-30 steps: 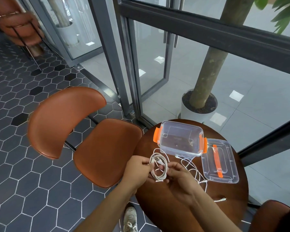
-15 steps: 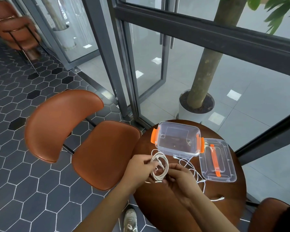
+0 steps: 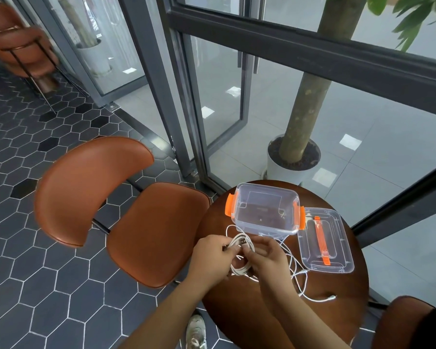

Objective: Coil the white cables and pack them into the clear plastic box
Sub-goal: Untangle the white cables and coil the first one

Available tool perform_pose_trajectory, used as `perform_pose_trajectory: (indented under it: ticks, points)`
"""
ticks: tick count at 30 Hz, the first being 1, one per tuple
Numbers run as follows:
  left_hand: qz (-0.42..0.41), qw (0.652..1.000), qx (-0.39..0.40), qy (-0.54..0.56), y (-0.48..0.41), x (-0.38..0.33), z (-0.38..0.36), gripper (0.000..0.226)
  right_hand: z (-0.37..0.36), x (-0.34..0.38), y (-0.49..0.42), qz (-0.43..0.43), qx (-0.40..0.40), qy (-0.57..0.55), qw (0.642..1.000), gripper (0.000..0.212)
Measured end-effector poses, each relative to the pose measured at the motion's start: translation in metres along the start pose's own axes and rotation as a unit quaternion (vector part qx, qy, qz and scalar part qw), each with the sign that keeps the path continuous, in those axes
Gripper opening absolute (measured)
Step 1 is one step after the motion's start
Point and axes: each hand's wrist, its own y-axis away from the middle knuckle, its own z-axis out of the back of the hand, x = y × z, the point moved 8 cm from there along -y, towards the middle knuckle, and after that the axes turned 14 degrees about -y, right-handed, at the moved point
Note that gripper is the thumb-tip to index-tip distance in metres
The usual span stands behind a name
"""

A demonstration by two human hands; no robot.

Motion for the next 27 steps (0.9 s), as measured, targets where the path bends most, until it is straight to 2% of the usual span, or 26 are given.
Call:
perform_pose_trajectory:
  ticks: [4,9,12,15,18,19,22,27]
  points:
    - [0.009,0.999,0.000,-0.034,-0.002,0.000,0.001,0.027,0.003,-0.002,-0.004,0.043,-0.053,0.012,0.998,0.019]
    - [0.035,0.999,-0.009,0.025,0.001,0.004,-0.003,0.020,0.000,0.010,0.001,0.136,-0.089,0.116,0.980,0.016]
    - [0.040,0.999,-0.005,0.017,-0.001,0.008,-0.005,0.019,-0.004,0.009,-0.001,0.129,-0.059,0.171,0.975,0.012]
    - [0.024,0.999,-0.015,-0.014,-0.002,0.007,-0.004,0.014,-0.013,0.012,-0.007,0.123,0.010,0.231,0.965,0.021]
    - [-0.001,0.998,-0.047,-0.040,-0.001,0.003,0.003,0.045,-0.014,0.017,-0.012,0.116,0.030,0.223,0.967,0.018]
    - [-0.017,0.997,-0.056,-0.048,0.000,0.000,0.004,0.045,-0.014,0.018,-0.014,0.114,0.029,0.222,0.968,0.017]
    - [-0.052,0.993,-0.069,-0.079,0.001,-0.008,0.006,0.023,-0.012,0.015,-0.017,0.098,0.023,0.213,0.972,0.015]
    - [-0.054,0.995,-0.068,-0.049,0.002,-0.006,0.004,0.019,-0.013,0.011,-0.016,0.100,0.017,0.206,0.973,0.014]
